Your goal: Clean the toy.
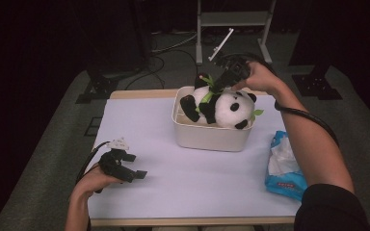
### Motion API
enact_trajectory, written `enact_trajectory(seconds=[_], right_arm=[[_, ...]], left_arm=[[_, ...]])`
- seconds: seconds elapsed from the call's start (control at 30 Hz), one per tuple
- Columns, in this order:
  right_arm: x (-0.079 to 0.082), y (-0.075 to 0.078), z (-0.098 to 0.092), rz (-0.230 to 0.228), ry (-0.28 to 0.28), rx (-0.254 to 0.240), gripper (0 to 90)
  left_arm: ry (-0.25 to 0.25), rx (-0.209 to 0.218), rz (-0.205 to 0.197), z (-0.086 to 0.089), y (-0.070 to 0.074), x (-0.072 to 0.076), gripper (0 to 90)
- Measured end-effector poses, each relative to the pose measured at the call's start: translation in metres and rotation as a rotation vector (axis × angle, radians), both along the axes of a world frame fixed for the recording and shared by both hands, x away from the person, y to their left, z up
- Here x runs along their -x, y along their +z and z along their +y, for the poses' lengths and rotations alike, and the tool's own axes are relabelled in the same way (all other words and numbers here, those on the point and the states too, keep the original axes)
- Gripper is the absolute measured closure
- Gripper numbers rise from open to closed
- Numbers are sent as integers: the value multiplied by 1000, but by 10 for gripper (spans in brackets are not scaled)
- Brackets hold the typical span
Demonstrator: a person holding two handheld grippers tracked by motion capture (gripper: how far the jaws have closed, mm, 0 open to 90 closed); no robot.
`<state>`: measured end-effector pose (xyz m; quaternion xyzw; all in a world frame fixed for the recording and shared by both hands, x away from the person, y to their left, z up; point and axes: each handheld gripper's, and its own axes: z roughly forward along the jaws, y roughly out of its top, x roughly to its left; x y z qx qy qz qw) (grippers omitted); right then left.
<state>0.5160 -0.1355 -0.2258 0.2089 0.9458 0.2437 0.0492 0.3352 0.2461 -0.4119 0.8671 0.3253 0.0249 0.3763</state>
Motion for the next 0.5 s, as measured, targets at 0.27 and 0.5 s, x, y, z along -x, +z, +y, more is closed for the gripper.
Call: enact_trajectory(seconds=[0.27,0.5], right_arm=[[0,-21,3,33,-1,21,738],[4,-55,6,88,8,60,729]], left_arm=[[-6,-3,3,-1,-1,-1,94],[-6,-2,2,-2,-2,0,94]])
